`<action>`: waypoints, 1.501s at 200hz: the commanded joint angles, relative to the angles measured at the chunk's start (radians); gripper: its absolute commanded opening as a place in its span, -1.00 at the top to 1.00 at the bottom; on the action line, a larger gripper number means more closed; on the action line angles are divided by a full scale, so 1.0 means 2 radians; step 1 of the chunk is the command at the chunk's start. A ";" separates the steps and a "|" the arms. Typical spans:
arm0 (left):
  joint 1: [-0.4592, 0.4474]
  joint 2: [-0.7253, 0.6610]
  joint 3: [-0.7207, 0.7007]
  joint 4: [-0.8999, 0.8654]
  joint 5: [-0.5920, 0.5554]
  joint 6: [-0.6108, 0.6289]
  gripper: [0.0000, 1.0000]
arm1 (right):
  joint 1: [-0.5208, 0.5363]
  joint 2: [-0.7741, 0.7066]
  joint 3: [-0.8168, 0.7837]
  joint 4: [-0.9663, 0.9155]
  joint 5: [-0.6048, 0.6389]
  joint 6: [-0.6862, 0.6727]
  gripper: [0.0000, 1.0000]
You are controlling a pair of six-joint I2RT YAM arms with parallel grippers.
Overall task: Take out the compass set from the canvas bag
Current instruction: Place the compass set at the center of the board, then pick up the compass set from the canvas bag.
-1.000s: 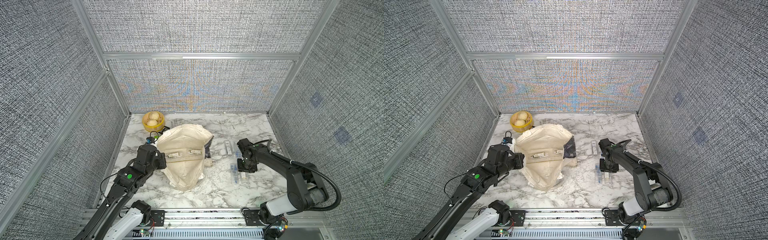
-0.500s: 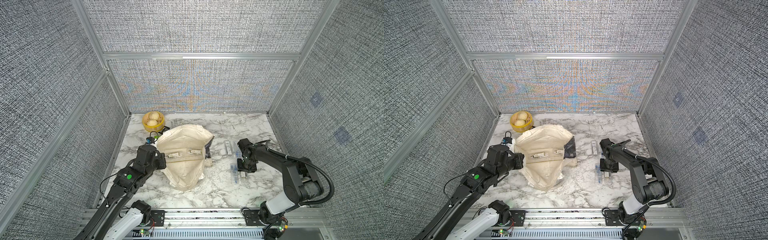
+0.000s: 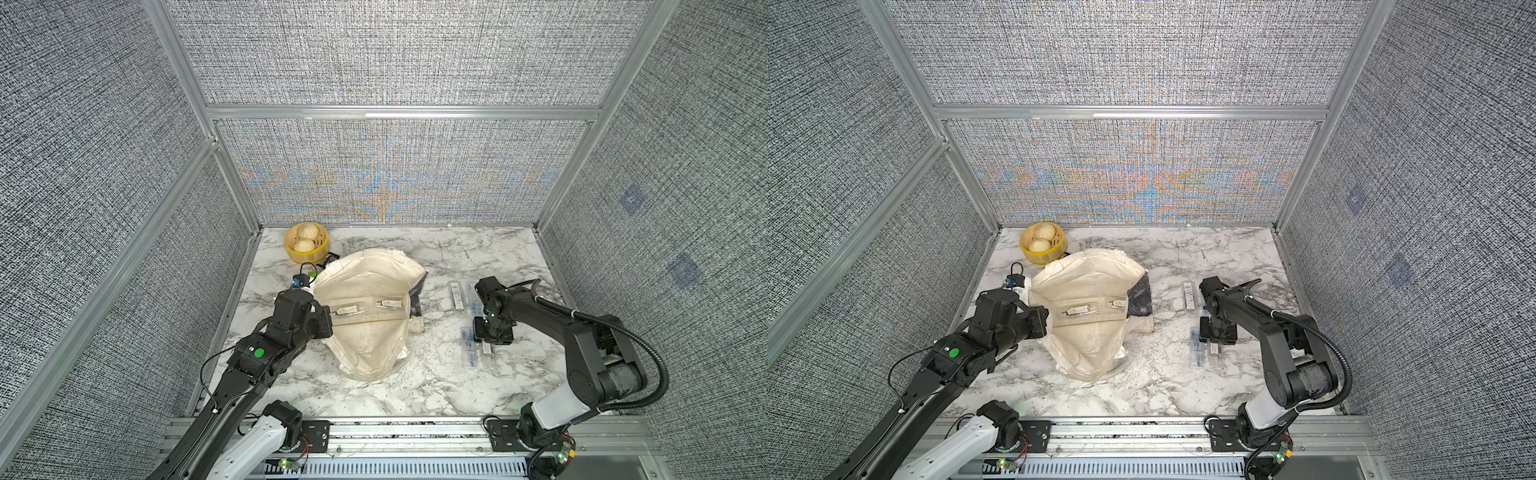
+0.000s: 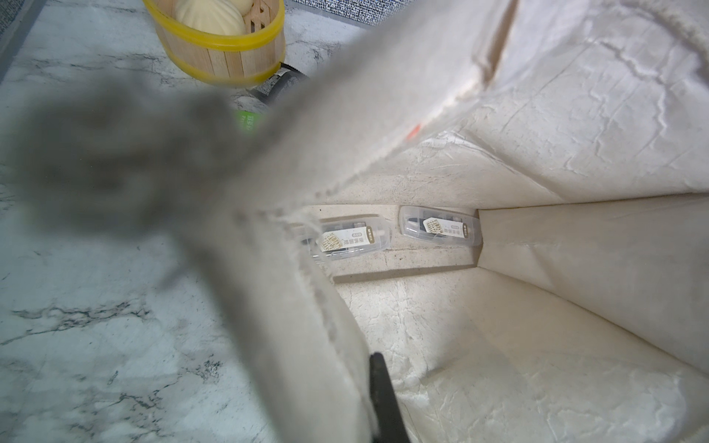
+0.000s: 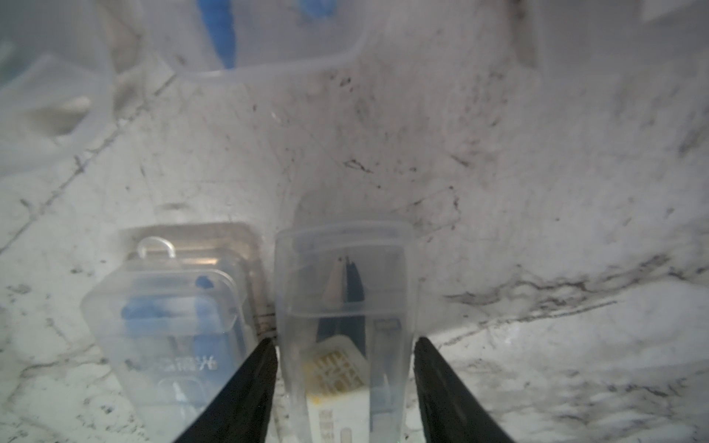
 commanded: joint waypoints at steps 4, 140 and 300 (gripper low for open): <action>0.001 -0.001 0.000 0.014 -0.006 0.003 1.00 | 0.000 -0.005 -0.001 -0.001 0.001 -0.002 -0.16; 0.001 0.000 0.001 0.008 -0.007 0.003 1.00 | 0.005 -0.038 0.009 -0.023 0.014 0.000 -0.24; 0.000 -0.030 0.018 -0.061 -0.014 -0.011 1.00 | 0.373 -0.160 0.208 0.115 -0.113 -0.446 -0.15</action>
